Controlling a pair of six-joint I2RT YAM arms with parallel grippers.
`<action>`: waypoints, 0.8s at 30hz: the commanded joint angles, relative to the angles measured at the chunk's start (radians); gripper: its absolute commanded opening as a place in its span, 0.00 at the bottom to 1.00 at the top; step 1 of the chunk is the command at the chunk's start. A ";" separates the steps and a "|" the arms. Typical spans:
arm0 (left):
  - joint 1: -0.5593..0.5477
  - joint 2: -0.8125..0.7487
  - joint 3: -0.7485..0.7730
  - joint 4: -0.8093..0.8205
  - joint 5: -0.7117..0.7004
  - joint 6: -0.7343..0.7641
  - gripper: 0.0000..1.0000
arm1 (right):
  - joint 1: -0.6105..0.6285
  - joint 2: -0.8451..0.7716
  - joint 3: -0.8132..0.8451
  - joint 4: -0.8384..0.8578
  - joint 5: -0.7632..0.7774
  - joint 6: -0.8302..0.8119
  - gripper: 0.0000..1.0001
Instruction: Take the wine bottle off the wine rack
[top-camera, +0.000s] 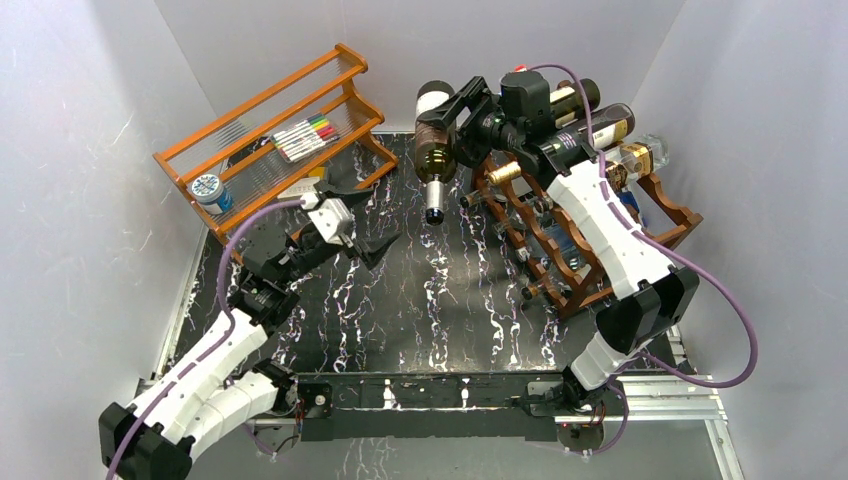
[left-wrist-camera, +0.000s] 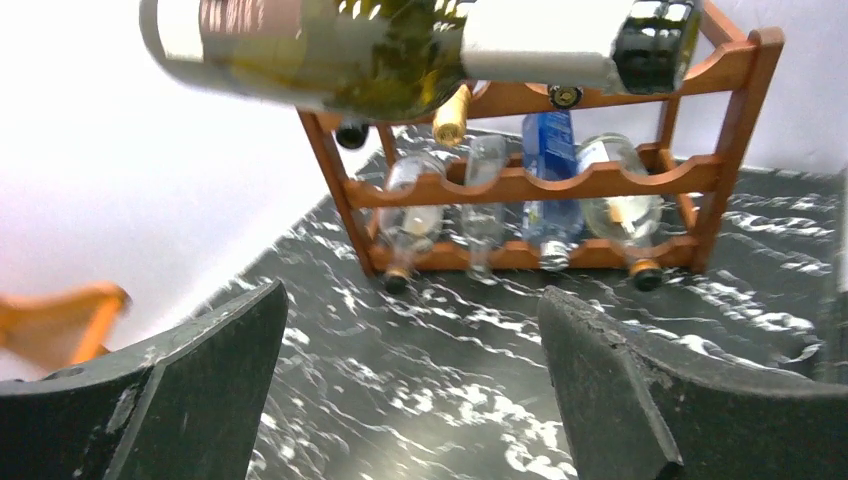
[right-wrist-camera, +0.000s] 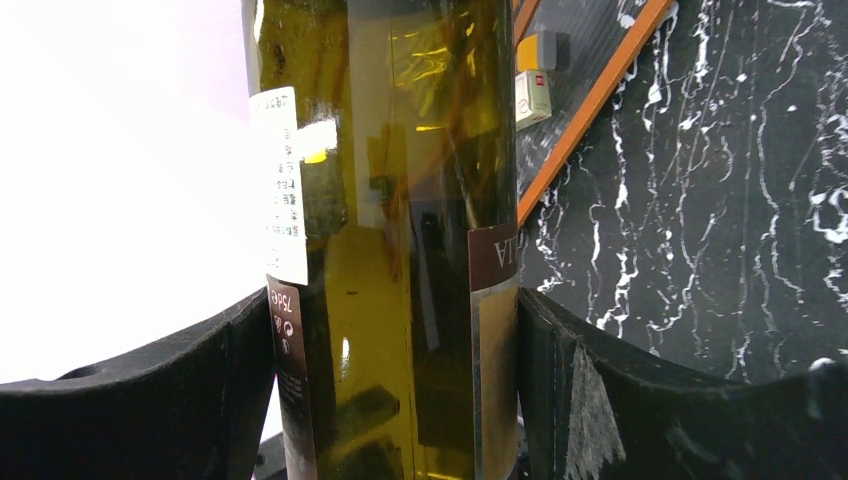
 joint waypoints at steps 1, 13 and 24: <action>-0.053 0.011 0.034 0.184 0.047 0.344 0.93 | 0.007 -0.047 0.008 0.150 -0.046 0.092 0.34; -0.268 0.122 0.081 0.245 -0.073 0.935 0.85 | 0.025 0.002 -0.038 0.139 -0.161 0.165 0.34; -0.315 0.200 0.107 0.317 -0.095 0.996 0.62 | 0.052 0.030 -0.067 0.136 -0.230 0.223 0.34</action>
